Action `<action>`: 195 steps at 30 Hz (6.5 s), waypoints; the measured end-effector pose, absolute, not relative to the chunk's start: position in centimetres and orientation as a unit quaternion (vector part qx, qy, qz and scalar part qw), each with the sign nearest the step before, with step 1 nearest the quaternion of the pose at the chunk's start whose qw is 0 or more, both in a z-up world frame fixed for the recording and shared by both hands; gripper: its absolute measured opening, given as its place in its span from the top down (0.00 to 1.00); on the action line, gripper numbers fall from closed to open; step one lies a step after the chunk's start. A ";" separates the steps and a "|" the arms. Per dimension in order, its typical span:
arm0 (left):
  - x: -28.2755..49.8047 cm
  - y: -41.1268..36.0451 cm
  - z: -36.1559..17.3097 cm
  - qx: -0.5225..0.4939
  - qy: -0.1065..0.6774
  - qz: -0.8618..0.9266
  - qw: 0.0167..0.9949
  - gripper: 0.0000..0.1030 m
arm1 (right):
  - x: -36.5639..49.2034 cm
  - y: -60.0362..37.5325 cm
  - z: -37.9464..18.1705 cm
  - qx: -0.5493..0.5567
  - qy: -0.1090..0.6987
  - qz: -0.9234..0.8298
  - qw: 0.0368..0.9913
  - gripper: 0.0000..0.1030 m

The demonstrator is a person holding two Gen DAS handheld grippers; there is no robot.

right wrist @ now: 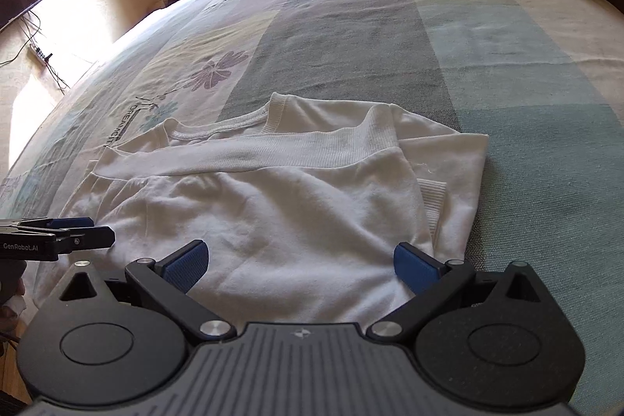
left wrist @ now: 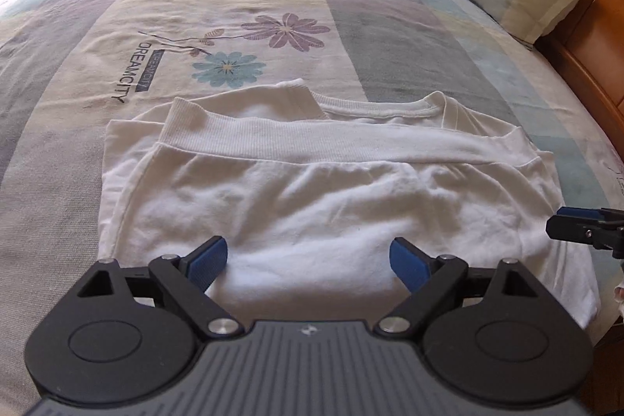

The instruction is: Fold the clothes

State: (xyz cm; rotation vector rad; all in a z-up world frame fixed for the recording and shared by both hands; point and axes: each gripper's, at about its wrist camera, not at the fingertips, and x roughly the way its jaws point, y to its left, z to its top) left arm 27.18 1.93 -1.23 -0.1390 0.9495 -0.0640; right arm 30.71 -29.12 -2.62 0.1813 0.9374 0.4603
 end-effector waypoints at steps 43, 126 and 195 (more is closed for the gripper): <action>37.5 5.1 -1.0 -0.197 0.417 -0.078 0.884 0.12 | 30.4 -24.8 -4.3 -0.052 0.416 0.228 0.879 0.00; 26.6 13.9 1.2 -0.117 0.449 -0.124 0.877 0.07 | 33.3 -11.7 0.4 0.021 0.405 0.269 0.874 0.00; 27.9 21.6 -6.7 -0.426 0.453 -0.211 0.754 0.06 | 30.7 -14.2 0.8 0.027 0.477 0.201 0.855 0.00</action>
